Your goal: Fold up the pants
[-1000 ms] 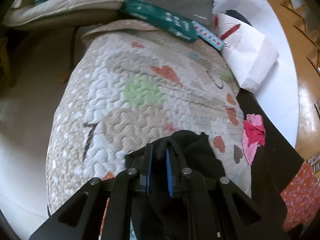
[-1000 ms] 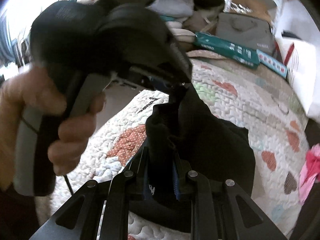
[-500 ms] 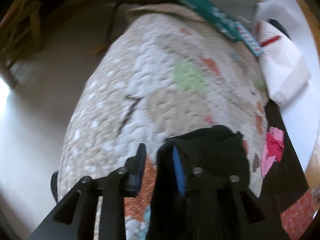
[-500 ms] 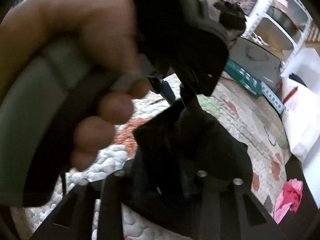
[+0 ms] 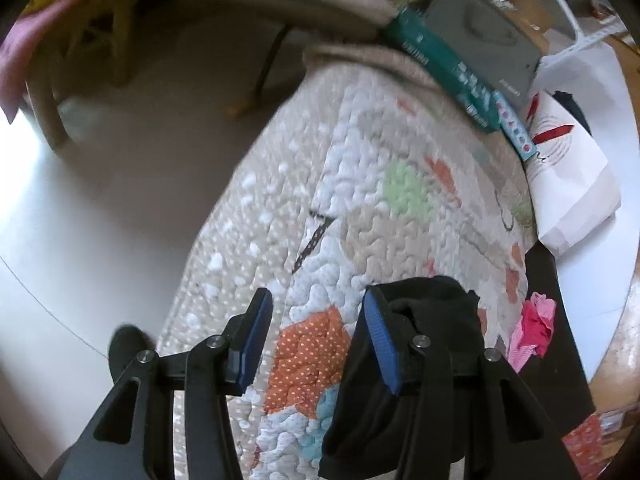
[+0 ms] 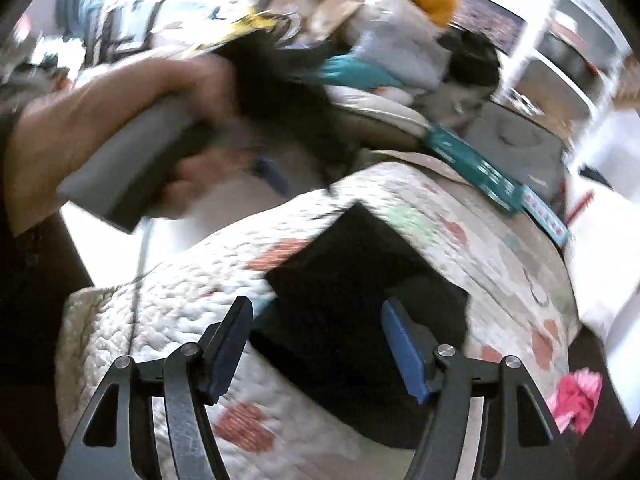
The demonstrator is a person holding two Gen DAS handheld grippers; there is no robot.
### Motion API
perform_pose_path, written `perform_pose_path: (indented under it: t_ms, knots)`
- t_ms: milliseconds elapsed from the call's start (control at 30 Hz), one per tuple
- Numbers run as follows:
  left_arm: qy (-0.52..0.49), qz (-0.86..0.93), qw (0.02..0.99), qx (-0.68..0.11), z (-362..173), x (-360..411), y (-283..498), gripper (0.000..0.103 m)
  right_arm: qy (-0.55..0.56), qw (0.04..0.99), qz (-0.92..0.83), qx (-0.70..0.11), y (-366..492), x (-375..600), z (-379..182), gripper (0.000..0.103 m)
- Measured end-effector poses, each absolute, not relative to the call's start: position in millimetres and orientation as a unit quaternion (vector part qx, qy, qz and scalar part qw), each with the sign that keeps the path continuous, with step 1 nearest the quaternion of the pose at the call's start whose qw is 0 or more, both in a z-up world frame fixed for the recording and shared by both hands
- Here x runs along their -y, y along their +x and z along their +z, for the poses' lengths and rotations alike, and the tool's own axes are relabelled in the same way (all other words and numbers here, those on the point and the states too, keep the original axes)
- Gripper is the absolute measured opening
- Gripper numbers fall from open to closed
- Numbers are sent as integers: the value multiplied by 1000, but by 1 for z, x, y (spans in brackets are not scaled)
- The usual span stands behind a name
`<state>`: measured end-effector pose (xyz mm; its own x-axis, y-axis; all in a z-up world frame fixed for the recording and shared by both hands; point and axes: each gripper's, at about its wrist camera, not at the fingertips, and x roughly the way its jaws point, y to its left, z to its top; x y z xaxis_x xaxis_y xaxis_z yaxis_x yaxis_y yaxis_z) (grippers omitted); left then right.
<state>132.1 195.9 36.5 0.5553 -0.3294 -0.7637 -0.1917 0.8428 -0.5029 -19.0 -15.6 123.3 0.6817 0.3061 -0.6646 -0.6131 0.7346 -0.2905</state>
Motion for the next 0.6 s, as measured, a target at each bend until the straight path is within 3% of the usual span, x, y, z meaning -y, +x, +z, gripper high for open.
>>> perform_pose_path:
  t_ms: [167, 333, 600]
  knots:
    - [-256, -48, 842, -472, 32, -159, 114, 47, -169, 912, 170, -332, 54, 73, 149, 72]
    - [-182, -11, 839, -512, 8, -131, 100, 47, -99, 893, 123, -420, 150, 95, 128, 72]
    - [-158, -1, 822, -547, -14, -139, 100, 47, -210, 841, 54, -496, 213, 67, 64, 72]
